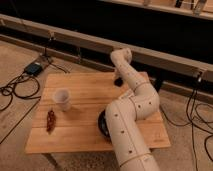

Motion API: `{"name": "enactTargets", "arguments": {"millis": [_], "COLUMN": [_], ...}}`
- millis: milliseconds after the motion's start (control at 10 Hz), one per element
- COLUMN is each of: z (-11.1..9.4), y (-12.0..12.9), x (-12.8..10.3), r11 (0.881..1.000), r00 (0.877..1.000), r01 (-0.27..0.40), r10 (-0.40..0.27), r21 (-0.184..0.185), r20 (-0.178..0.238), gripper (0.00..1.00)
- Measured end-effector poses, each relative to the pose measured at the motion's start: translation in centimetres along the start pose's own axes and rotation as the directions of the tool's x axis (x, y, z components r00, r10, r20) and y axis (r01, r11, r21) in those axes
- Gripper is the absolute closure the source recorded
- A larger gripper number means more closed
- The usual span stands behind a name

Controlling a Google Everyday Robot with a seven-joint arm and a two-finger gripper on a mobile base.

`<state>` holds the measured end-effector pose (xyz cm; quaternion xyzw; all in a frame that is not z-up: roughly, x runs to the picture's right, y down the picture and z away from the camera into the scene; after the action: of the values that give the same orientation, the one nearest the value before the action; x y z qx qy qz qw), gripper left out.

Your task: Place the eraser in the ceramic cup

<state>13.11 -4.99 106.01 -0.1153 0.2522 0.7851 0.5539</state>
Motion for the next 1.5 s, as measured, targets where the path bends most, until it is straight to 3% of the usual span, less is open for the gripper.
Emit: {"name": "enactTargets", "arguments": {"millis": [400, 800, 1200, 1500], "z": [-0.8, -1.9, -2.4, -2.1], "y": [0.3, 1.9, 2.0, 1.5], "x": [0.3, 1.0, 3.3, 5.7], "r11": [1.000, 0.998, 0.998, 0.999], "r00": [1.000, 0.999, 0.991, 0.975], "r01": [-0.003, 0.007, 0.015, 0.021], "r10": [0.002, -0.010, -0.022, -0.028], "r21": [-0.014, -0.059, -0.053, -0.032], "r20": [-0.020, -0.045, -0.131, -0.219], "gripper": [1.00, 1.00, 1.00, 1.00]}}
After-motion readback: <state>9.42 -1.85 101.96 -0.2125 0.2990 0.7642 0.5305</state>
